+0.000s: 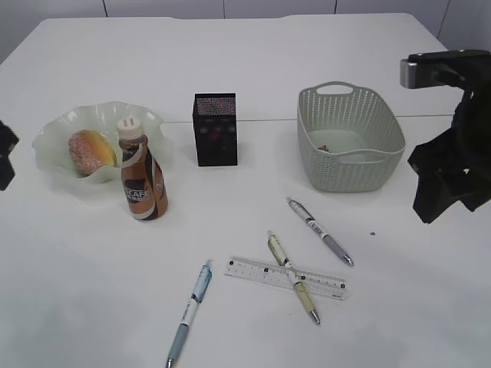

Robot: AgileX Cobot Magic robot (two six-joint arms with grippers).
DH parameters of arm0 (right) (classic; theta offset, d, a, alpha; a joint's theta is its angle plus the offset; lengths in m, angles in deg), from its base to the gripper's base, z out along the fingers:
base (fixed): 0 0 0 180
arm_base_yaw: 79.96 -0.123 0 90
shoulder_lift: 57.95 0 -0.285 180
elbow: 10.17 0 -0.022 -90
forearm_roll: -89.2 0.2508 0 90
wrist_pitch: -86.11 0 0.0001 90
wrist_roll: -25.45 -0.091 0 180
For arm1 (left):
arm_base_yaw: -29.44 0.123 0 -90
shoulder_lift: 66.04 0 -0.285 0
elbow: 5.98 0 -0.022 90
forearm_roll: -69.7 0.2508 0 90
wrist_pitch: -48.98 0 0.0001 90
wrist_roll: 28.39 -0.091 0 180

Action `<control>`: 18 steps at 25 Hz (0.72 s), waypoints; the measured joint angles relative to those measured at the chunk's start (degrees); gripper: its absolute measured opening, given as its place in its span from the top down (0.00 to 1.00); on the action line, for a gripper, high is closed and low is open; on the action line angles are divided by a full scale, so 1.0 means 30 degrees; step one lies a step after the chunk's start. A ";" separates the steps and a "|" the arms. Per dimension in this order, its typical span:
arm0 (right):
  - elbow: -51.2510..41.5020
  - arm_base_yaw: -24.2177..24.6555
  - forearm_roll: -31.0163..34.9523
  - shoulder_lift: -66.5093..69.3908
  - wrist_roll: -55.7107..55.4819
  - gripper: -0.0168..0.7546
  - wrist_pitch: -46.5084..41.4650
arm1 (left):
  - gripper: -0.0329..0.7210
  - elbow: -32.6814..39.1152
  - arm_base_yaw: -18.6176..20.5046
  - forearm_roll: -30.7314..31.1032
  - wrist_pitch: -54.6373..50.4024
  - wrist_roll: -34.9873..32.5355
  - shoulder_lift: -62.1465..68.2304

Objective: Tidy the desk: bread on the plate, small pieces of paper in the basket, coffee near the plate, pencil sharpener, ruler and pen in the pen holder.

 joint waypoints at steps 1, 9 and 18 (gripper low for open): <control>0.0000 -0.0200 -0.0043 0.0000 0.0028 0.38 0.0000 | 0.42 0.0596 0.0122 -0.0037 0.0073 0.0000 -0.0418; 0.0000 -0.3330 -0.0089 0.0000 0.0100 0.39 0.0114 | 0.42 0.5296 0.1314 -0.1365 0.0580 0.0000 -0.3708; 0.1243 -0.5167 -0.0124 0.1512 0.0255 0.39 0.0848 | 0.42 0.8180 0.1347 -0.3354 0.0730 0.0000 -0.7213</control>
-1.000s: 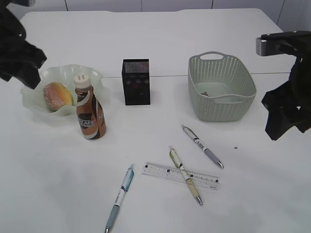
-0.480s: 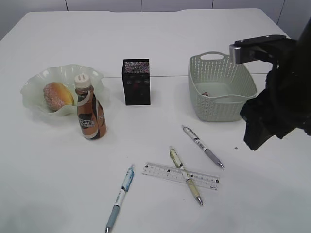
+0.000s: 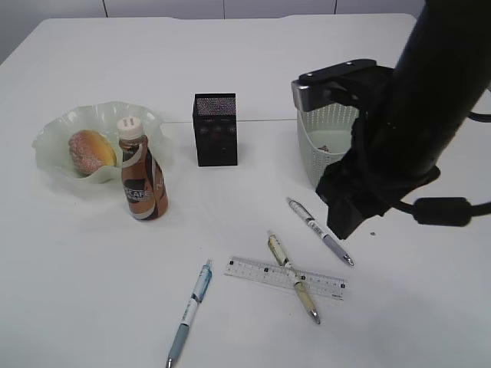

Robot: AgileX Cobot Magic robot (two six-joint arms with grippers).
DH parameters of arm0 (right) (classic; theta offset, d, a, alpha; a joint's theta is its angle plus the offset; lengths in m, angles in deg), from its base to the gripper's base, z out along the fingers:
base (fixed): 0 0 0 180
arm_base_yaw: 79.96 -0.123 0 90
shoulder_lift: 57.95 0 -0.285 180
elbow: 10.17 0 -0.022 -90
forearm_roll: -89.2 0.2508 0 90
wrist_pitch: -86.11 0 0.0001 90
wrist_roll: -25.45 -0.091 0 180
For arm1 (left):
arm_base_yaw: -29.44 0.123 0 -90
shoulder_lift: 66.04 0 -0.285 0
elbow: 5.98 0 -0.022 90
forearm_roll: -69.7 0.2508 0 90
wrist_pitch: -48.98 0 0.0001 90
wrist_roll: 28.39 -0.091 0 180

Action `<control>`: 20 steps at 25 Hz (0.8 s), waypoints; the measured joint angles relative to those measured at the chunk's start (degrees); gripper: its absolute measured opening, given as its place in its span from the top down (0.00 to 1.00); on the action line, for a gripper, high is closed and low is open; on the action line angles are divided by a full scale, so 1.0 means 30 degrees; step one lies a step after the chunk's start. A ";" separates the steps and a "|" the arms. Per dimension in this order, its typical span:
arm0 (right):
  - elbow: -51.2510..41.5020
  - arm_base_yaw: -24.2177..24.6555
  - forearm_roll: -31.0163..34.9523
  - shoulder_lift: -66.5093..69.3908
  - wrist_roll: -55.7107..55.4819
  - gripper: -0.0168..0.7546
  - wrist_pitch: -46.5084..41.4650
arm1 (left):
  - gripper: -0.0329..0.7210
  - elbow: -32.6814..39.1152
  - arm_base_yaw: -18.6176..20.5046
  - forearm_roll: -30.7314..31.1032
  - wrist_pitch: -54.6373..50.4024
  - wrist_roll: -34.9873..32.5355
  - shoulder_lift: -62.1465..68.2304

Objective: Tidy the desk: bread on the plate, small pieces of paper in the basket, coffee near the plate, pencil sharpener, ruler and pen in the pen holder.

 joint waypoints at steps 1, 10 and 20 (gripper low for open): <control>0.0435 -0.0035 0.0000 0.0405 0.0232 0.39 0.0000 | 0.42 -0.0004 0.0000 -0.0131 0.0000 0.0000 -0.0254; 0.3366 -0.0047 0.0039 0.3397 0.4975 0.38 0.0000 | 0.42 -0.0004 0.0000 -0.1333 0.0000 -0.0008 -0.1508; 0.3873 -0.0891 0.1006 0.5191 1.1525 0.39 0.0509 | 0.43 -0.0004 0.0000 -0.0982 0.0464 -0.0008 -0.1508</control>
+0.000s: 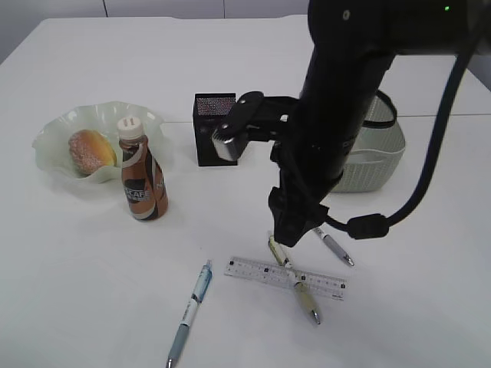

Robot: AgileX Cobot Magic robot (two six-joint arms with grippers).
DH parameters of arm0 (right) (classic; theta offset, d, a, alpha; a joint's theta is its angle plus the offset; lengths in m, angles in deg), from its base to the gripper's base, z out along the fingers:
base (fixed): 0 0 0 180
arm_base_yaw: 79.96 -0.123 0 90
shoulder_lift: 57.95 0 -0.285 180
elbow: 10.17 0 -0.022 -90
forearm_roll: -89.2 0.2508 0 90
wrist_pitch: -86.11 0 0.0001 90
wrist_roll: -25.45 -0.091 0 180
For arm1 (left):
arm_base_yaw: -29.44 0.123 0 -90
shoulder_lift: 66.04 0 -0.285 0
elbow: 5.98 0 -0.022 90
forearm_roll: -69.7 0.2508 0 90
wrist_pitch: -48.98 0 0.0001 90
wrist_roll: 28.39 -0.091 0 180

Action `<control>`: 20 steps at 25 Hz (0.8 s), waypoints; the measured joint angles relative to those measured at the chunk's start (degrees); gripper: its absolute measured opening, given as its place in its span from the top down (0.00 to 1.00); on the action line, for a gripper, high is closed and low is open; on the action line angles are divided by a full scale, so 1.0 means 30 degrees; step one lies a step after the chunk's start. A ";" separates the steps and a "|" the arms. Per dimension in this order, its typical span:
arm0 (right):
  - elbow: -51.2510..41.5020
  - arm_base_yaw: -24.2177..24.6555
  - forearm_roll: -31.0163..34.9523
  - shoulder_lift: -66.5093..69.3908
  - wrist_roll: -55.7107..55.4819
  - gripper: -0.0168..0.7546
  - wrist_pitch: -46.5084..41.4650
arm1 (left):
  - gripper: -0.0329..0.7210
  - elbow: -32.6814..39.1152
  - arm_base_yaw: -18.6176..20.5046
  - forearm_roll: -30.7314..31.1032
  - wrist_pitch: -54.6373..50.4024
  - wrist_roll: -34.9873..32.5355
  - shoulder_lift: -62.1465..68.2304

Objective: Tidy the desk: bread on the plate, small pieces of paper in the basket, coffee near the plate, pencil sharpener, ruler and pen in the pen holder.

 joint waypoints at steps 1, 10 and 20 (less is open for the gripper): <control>0.0000 -0.0198 0.0029 0.0224 0.0428 0.39 0.0308 | 0.43 0.0000 0.0000 0.0032 0.0208 0.0000 0.0000; 0.0000 -0.1182 0.0075 0.2194 0.2090 0.38 0.2341 | 0.43 0.0000 0.0000 0.0076 0.0867 0.0000 0.0000; 0.0000 -0.1217 0.0075 0.3927 0.2134 0.38 0.3372 | 0.43 0.0000 0.0000 0.0485 0.1296 -0.0032 0.0000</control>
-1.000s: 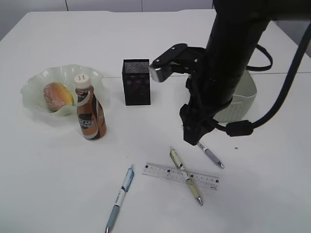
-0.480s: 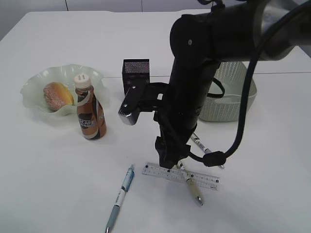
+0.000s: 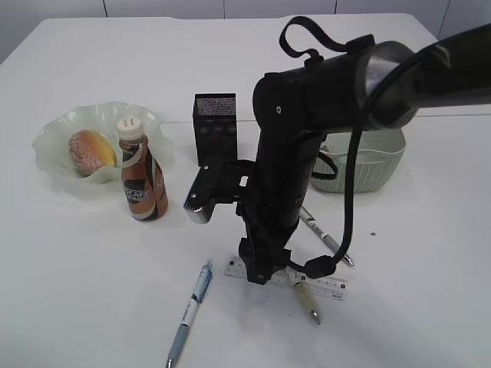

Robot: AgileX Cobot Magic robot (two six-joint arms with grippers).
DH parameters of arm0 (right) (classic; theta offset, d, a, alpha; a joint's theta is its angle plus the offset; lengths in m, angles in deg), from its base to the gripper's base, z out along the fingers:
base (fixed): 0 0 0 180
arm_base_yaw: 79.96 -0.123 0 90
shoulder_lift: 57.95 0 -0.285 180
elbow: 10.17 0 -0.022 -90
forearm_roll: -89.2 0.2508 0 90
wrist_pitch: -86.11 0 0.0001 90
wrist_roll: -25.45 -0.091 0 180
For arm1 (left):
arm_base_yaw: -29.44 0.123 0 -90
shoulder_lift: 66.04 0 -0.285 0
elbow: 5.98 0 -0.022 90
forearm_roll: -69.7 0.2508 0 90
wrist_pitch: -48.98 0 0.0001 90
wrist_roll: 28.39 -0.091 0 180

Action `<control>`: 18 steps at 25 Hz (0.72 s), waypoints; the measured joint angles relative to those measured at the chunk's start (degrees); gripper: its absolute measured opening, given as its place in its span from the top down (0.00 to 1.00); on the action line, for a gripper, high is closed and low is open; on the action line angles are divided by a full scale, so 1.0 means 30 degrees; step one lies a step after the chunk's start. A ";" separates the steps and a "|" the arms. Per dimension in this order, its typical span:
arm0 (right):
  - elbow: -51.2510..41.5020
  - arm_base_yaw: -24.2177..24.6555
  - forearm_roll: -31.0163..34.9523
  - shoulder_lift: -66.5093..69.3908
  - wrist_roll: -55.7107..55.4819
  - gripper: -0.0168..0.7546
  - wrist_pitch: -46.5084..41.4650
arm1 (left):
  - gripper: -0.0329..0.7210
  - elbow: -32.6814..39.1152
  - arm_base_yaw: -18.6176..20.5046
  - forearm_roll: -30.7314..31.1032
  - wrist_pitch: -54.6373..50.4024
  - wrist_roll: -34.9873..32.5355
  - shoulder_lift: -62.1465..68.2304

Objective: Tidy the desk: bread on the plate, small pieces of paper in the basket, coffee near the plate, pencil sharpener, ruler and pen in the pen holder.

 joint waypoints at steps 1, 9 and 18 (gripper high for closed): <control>0.0000 0.0000 0.0000 0.0153 0.0000 0.38 0.0147 | 0.43 0.0000 0.0000 0.0000 -0.0005 0.0000 0.0000; 0.0061 0.0000 -0.0773 0.0906 -0.0765 0.39 0.1145 | 0.43 0.0000 0.0000 0.0029 0.0079 0.0000 0.0000; 0.0108 0.0000 -0.1067 0.0919 -0.0831 0.38 0.1233 | 0.43 0.0000 0.0000 0.0029 0.0240 0.0000 0.0000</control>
